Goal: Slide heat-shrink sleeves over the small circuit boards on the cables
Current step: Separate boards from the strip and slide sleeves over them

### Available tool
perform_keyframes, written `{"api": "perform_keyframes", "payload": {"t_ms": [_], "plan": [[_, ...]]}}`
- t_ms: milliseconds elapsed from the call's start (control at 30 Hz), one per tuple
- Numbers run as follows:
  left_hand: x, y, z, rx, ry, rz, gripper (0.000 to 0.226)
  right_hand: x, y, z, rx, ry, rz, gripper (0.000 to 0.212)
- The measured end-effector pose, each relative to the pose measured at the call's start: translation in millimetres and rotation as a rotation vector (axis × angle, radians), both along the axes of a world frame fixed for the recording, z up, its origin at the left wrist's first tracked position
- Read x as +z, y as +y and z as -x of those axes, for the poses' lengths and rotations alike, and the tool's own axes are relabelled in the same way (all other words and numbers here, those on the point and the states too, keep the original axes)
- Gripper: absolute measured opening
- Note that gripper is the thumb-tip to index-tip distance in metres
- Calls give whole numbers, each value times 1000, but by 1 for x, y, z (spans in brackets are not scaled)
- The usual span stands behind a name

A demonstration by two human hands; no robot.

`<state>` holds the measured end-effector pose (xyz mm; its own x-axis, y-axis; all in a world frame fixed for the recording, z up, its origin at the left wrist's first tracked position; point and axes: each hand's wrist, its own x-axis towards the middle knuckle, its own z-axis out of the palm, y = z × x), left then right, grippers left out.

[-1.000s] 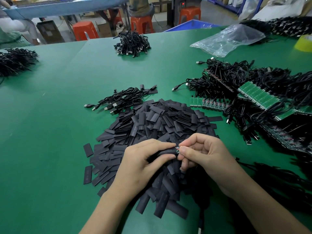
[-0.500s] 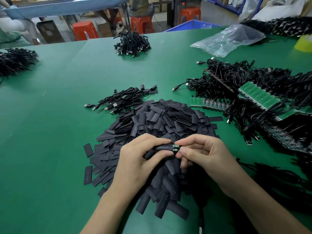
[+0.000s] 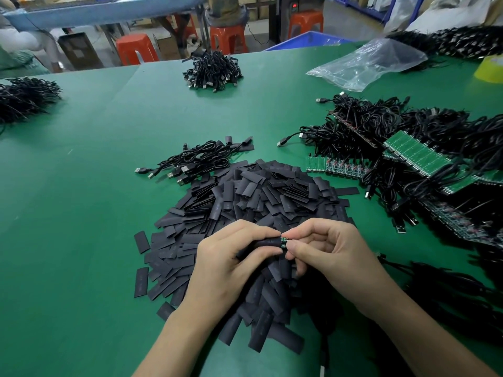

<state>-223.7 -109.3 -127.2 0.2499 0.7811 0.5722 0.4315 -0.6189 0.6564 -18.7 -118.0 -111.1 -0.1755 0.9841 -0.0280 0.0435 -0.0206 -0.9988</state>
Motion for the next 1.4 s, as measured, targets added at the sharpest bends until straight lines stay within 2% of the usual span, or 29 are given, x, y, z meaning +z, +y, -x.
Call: {"api": "perform_keyframes", "payload": {"t_ms": [367,567,667,867,1400], "plan": [[2,-1,-2,-2,-15,14,16,0,-1,1,14,-6,-18,11],[7,0,-1,113,-39,30,29,0,1,0,-26,-20,-44,14],[8,0,3,192,-130,48,34,0,3,-2,-49,-8,-50,15],[4,-2,-2,262,-240,66,22,-1,2,0,-79,39,-57,12],[-1,-4,-6,250,-319,163,24,-4,-2,7,-113,36,-110,18]]}}
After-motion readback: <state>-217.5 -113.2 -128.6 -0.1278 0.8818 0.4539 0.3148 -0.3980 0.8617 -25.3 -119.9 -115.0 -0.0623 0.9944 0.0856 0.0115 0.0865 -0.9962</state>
